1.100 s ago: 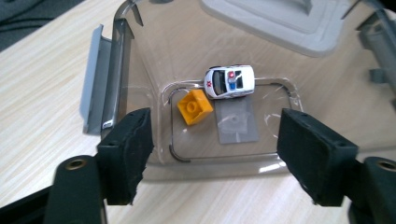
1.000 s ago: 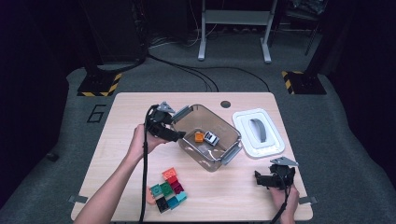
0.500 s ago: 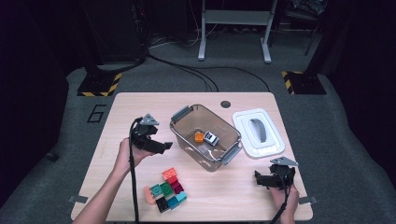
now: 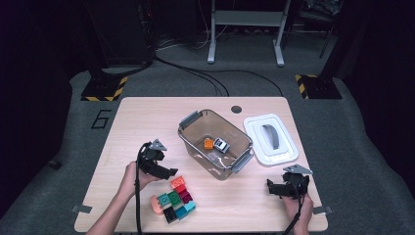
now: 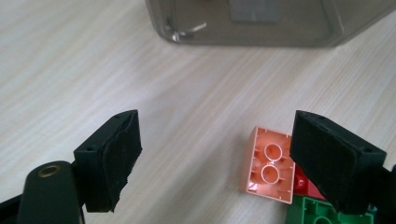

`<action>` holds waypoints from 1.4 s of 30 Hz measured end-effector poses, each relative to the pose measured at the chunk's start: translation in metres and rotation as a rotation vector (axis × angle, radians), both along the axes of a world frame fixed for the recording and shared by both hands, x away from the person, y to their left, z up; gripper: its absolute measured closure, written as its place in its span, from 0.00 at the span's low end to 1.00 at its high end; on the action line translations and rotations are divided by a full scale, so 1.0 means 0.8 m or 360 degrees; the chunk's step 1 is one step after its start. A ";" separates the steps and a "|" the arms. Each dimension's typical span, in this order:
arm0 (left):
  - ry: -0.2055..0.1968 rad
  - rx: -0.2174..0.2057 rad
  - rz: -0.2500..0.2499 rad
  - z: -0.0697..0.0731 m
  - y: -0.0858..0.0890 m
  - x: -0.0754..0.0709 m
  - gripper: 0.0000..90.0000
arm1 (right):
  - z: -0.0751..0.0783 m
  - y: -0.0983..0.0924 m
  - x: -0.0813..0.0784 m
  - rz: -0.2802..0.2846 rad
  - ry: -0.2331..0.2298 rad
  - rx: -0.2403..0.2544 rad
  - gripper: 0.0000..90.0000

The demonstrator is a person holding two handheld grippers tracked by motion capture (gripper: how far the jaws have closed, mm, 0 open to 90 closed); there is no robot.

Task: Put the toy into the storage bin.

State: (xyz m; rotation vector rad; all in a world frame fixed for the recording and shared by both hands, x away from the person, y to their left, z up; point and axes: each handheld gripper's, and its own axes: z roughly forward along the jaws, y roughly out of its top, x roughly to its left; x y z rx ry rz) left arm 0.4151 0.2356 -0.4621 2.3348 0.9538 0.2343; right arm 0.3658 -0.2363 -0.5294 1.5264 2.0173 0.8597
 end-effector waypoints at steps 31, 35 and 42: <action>0.0063 0.0026 0.0104 -0.029 0.015 0.010 0.17 | 0.000 0.000 0.000 0.0000 -0.0001 0.0001 0.00; 0.0053 -0.0011 0.0005 -0.025 0.004 0.007 0.17 | 0.000 0.000 0.000 0.0001 -0.0001 0.0001 0.00; 0.0079 0.0055 -0.0108 -0.029 -0.014 0.009 0.28 | 0.000 0.000 0.000 0.0002 -0.0003 0.0001 0.00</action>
